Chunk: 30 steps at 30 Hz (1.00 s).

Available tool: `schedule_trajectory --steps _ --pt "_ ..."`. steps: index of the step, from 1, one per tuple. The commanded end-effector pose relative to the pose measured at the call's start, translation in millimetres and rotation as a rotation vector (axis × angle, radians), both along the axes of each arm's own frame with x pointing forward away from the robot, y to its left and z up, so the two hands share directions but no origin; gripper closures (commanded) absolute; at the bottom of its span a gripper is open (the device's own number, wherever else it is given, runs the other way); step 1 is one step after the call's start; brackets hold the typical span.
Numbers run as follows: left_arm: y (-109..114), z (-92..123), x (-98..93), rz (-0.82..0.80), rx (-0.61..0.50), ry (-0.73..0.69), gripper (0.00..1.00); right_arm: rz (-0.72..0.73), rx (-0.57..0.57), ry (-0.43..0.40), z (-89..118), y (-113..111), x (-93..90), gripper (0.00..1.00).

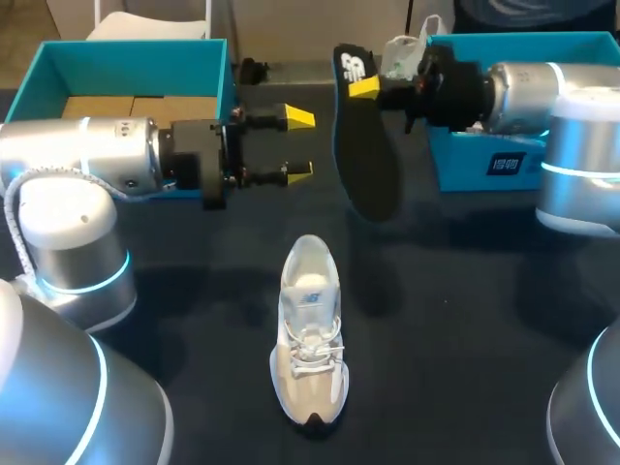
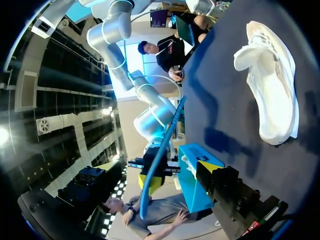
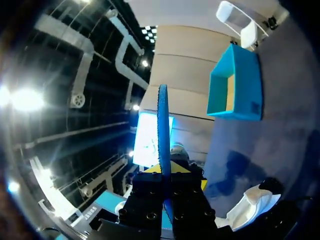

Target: Take the shoe out of the shoebox, open the shoe tongue, remove and reinsert the insole, then place the shoe into the shoebox

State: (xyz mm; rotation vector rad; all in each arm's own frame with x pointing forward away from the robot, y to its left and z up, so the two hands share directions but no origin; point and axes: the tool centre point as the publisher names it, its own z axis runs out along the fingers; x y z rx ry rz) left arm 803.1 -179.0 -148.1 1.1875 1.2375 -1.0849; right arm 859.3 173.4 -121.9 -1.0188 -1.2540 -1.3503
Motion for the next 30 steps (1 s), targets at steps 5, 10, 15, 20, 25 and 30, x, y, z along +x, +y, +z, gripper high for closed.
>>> schedule_trajectory --steps 5,10,15,20,25,30 --pt "-15 -8 11.6 0.029 0.019 -0.012 0.00 -0.032 -0.058 0.080 -8 15 6.5 1.00" --pt "-16 -12 16.3 0.045 0.027 -0.013 0.00 -0.056 -0.080 0.099 -9 15 4.6 1.00" --pt "-20 -17 22.7 0.061 0.038 -0.019 0.00 -0.069 -0.098 0.111 -10 15 6.0 1.00" --pt "-23 -21 29.2 0.079 0.047 -0.014 0.00 -0.071 -0.099 0.111 -10 15 6.4 1.00" --pt "-28 -22 30.7 0.087 0.055 -0.016 0.00 -0.071 -0.099 0.111 -10 15 6.4 1.00" --pt "-34 -18 32.6 0.114 0.089 0.004 0.00 -0.071 -0.099 0.111 -10 15 6.4 1.00"
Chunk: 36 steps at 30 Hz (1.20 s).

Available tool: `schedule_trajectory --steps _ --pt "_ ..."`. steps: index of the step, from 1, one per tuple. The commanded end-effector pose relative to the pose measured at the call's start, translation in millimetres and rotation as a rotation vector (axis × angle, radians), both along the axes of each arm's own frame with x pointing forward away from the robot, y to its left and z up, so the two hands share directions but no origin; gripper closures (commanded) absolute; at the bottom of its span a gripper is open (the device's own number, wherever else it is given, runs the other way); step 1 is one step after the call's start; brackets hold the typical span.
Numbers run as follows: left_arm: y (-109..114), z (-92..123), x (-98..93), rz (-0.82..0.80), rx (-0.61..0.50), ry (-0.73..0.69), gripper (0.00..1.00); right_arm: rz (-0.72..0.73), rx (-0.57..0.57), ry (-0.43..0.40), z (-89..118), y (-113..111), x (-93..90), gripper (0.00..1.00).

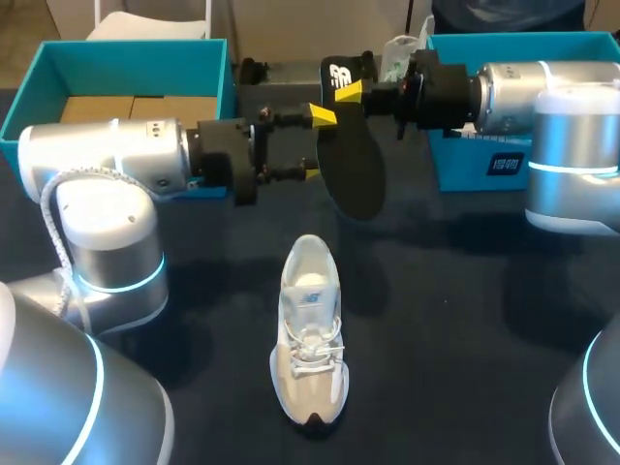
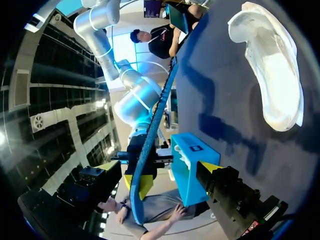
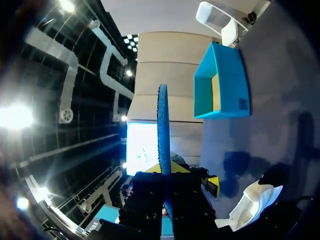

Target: Take the shoe out of the shoebox, open the shoe tongue, remove and reinsert the insole, then place the shoe into the shoebox

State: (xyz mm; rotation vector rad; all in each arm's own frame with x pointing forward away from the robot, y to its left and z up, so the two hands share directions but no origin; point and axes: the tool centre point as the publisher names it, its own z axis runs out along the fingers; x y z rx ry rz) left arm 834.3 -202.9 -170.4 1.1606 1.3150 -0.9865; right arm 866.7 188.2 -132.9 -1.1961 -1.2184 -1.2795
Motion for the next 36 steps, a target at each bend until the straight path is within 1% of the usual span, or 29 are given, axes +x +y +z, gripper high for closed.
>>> schedule_trajectory --steps 1,3,5,7,12,14,17,19,20,22,24,27,36 --pt "-10 5 1.0 0.023 0.036 0.005 0.00 -0.001 -0.005 0.001 1 0 -0.9 1.00" --pt "-10 7 -0.7 0.023 0.043 0.006 0.00 -0.001 -0.005 0.001 1 0 -0.9 1.00" --pt "-11 8 -1.8 0.021 0.042 0.005 0.02 -0.001 -0.005 0.001 1 0 -0.9 1.00" --pt "-11 11 -2.7 0.021 0.044 0.004 0.09 -0.001 -0.005 0.001 1 0 -0.9 1.00" --pt "-10 14 -3.2 0.015 0.046 0.000 0.17 -0.001 -0.005 0.001 1 0 -0.9 1.00" --pt "-10 14 -3.3 0.014 0.050 -0.001 0.23 -0.001 -0.005 0.001 1 0 -0.9 1.00" --pt "-10 14 -3.4 0.010 0.059 -0.007 0.37 -0.001 -0.005 0.001 1 0 -0.9 1.00" --pt "-11 14 -3.7 0.007 0.060 -0.009 0.42 -0.001 -0.005 0.001 1 0 -0.9 1.00" --pt "-11 14 -4.0 0.004 0.060 -0.011 0.50 -0.001 -0.005 0.001 1 0 -0.9 1.00" --pt "-12 14 -4.3 -0.001 0.060 -0.017 0.55 -0.001 -0.005 0.001 1 0 -0.9 1.00" --pt "-14 14 -4.4 -0.003 0.060 -0.019 0.55 -0.001 -0.005 0.001 1 0 -0.9 1.00" --pt "-16 14 -4.0 -0.007 0.055 -0.020 0.53 -0.001 -0.005 0.001 1 0 -0.9 1.00" --pt "-22 16 -3.7 -0.015 0.046 -0.029 0.63 -0.001 -0.005 0.001 1 0 -0.9 1.00"
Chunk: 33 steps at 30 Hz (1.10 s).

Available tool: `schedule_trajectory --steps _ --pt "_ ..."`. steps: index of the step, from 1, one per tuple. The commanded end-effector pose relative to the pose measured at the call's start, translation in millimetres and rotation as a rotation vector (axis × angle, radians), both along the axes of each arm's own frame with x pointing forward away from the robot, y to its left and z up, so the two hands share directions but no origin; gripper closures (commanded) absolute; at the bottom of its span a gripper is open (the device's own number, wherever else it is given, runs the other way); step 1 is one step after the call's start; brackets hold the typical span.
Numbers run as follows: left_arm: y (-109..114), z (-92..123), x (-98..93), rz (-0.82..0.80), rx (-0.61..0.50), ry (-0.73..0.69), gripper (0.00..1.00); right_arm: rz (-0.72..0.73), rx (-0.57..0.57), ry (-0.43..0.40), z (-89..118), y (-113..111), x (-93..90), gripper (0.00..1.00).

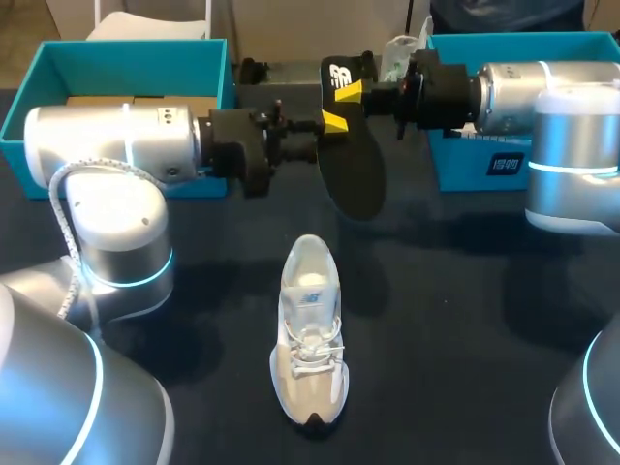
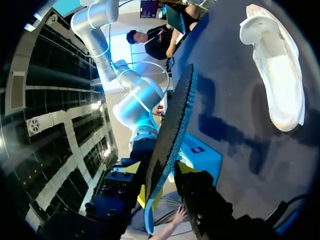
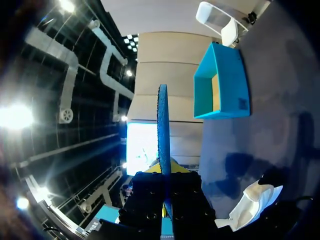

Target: Take the shoe out of the shoebox, open the shoe tongue, remove and reinsert the insole, then place the shoe into the shoebox

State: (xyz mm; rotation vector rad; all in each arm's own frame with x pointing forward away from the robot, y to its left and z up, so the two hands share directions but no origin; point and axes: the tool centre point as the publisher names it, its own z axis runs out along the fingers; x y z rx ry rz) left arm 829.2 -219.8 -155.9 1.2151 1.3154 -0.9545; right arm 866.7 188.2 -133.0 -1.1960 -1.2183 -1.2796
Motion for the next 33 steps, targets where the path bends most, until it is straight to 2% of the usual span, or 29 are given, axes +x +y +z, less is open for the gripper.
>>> schedule_trajectory --steps 1,6,9,10,11,23,24,25,29,33 --pt "-6 1 1.4 0.000 0.001 -0.005 0.65 -0.001 -0.005 0.001 1 0 -1.0 1.00" --pt "-8 3 1.1 -0.005 -0.002 -0.010 0.75 -0.001 -0.005 0.001 1 0 -1.0 1.00" --pt "-10 3 1.6 -0.005 -0.002 -0.012 0.89 -0.001 -0.005 0.001 1 0 -1.0 1.00" --pt "-11 3 1.8 -0.004 -0.002 -0.013 0.98 -0.001 -0.005 0.001 1 0 -1.0 1.00" --pt "-11 3 1.8 -0.004 -0.002 -0.013 1.00 -0.001 -0.005 0.001 1 0 -1.0 1.00" --pt "-8 7 -0.9 -0.009 -0.026 -0.020 1.00 -0.004 -0.001 -0.001 1 0 -1.2 1.00" --pt "-5 8 -1.2 -0.007 -0.031 -0.018 1.00 -0.011 0.004 -0.010 1 -2 -2.0 0.15" --pt "-2 9 -1.5 -0.006 -0.032 -0.017 1.00 -0.012 0.006 -0.011 2 -3 -2.6 0.00" --pt "14 11 -4.4 -0.004 -0.033 0.024 1.00 -0.029 0.008 -0.027 4 -9 -8.5 0.00" --pt "33 13 -7.2 -0.001 -0.037 0.130 1.00 -0.042 0.011 -0.034 5 -18 -16.7 0.00"
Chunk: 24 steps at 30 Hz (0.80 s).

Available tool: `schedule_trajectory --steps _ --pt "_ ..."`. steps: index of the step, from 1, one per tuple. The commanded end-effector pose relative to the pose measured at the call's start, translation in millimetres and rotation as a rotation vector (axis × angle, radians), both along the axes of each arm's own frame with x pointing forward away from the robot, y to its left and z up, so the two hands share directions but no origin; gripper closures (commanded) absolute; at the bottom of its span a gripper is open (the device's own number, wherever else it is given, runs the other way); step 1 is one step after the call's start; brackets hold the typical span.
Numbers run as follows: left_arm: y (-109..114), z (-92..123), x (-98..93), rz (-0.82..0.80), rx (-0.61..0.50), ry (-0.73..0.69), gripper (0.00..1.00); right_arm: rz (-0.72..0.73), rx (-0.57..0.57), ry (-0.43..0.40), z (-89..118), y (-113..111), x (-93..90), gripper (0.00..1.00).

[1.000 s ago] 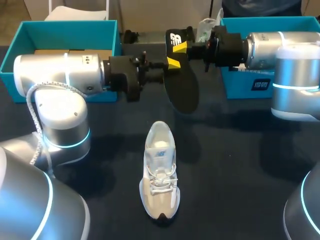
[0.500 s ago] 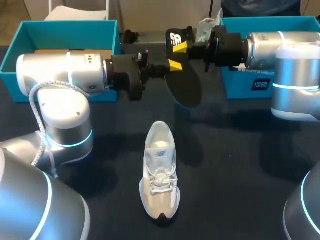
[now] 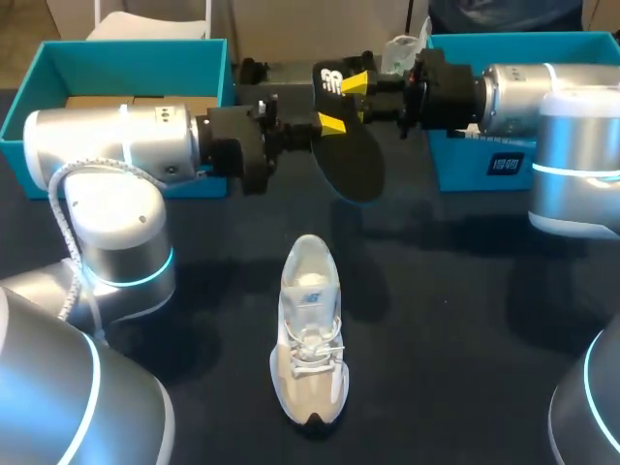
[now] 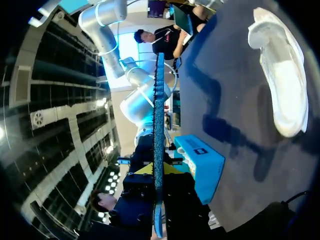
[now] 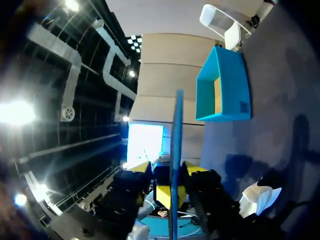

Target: Take the shoe out of the shoebox, open the shoe tongue, remove and reinsert the insole, then place the shoe into the shoebox

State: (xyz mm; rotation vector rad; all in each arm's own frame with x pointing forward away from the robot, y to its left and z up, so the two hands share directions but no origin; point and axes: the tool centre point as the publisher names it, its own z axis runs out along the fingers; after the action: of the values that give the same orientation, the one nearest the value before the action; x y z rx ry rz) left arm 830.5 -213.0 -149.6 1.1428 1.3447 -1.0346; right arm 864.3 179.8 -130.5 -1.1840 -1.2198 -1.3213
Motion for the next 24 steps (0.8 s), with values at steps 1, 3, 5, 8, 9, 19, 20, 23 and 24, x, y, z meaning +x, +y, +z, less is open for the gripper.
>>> schedule_trajectory --steps 1,3,5,8,9,19,20,23,24 --pt "29 8 -9.2 -0.007 0.018 0.085 1.00 -0.028 0.000 -0.010 3 -11 -15.9 0.00" --pt "37 10 -11.5 -0.003 0.024 0.162 1.00 -0.030 0.002 -0.013 3 -14 -19.0 0.00" --pt "46 13 -12.4 -0.006 0.034 0.347 1.00 -0.037 0.007 -0.020 2 -16 -20.8 0.00" --pt "52 12 -11.6 -0.048 0.135 0.693 1.00 -0.046 -0.002 -0.016 3 -17 -21.6 0.00" --pt "52 12 -11.6 -0.048 0.135 0.693 1.00 -0.046 -0.002 -0.016 3 -17 -21.6 0.00" --pt "52 12 -11.6 -0.048 0.135 0.693 1.00 -0.046 -0.002 -0.016 3 -17 -21.6 0.00" --pt "52 12 -11.6 -0.048 0.135 0.693 1.00 -0.046 -0.002 -0.016 3 -17 -21.6 0.00" --pt "53 12 -13.0 -0.035 0.141 0.735 1.00 -0.046 -0.002 -0.016 3 -17 -21.6 0.00" --pt "54 13 -13.6 -0.031 0.149 0.777 1.00 -0.046 -0.002 -0.016 3 -17 -21.6 0.00"
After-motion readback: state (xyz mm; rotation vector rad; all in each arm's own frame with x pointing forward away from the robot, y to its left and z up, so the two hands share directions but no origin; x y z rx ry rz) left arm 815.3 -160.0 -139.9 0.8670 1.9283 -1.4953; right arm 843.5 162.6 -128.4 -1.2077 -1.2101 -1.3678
